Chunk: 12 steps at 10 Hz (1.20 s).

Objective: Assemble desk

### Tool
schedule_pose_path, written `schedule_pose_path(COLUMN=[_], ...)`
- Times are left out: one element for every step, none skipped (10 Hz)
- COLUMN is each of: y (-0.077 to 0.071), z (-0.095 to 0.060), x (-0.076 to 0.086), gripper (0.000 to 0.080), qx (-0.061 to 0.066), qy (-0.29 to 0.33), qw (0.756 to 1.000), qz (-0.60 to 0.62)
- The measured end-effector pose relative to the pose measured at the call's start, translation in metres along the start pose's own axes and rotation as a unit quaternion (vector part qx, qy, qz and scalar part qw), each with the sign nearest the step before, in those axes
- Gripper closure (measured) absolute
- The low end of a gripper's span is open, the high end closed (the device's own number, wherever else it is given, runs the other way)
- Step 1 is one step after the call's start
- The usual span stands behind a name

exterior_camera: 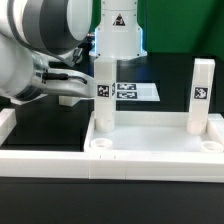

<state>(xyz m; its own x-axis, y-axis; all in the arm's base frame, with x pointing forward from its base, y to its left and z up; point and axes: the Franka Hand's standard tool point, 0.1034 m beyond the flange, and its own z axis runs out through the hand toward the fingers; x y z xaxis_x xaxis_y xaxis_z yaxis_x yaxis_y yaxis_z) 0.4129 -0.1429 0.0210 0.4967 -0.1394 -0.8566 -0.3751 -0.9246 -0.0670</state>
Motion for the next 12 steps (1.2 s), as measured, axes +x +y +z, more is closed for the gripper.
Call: schedule_pose_path(y=[-0.002,-0.005,-0.007,-0.007,-0.006,-0.006,-0.007,-0.008,-0.008,-0.007,-0.008,-0.007], z=[0.006,0.010,0.016,0.022,0.023,0.023,0.023,0.023,0.023,0.023,0.023,0.023], x=[0.000,0.000,0.000,0.000,0.000,0.000,0.000,0.001,0.001,0.001,0.001,0.001], gripper=[0.0151,0.0151,0.0151,0.0151,0.0151,0.0151,0.0163,0.0163,0.0333,0.0514,0.0511,0.0511], qx=[-0.002,-0.004,-0.005,-0.004,-0.004,-0.004,-0.004,-0.004,-0.004,-0.004,-0.004,-0.004], qy=[-0.003,-0.007,-0.009,-0.013,-0.014,-0.015,-0.015,-0.015,-0.015,-0.015,-0.015,-0.014], qw=[1.000,1.000,1.000,1.000,1.000,1.000,1.000,1.000,1.000,1.000,1.000,1.000], qz=[-0.001,0.000,-0.002,-0.002,-0.002,-0.001,-0.001,-0.001,-0.001,-0.001,-0.001,-0.002])
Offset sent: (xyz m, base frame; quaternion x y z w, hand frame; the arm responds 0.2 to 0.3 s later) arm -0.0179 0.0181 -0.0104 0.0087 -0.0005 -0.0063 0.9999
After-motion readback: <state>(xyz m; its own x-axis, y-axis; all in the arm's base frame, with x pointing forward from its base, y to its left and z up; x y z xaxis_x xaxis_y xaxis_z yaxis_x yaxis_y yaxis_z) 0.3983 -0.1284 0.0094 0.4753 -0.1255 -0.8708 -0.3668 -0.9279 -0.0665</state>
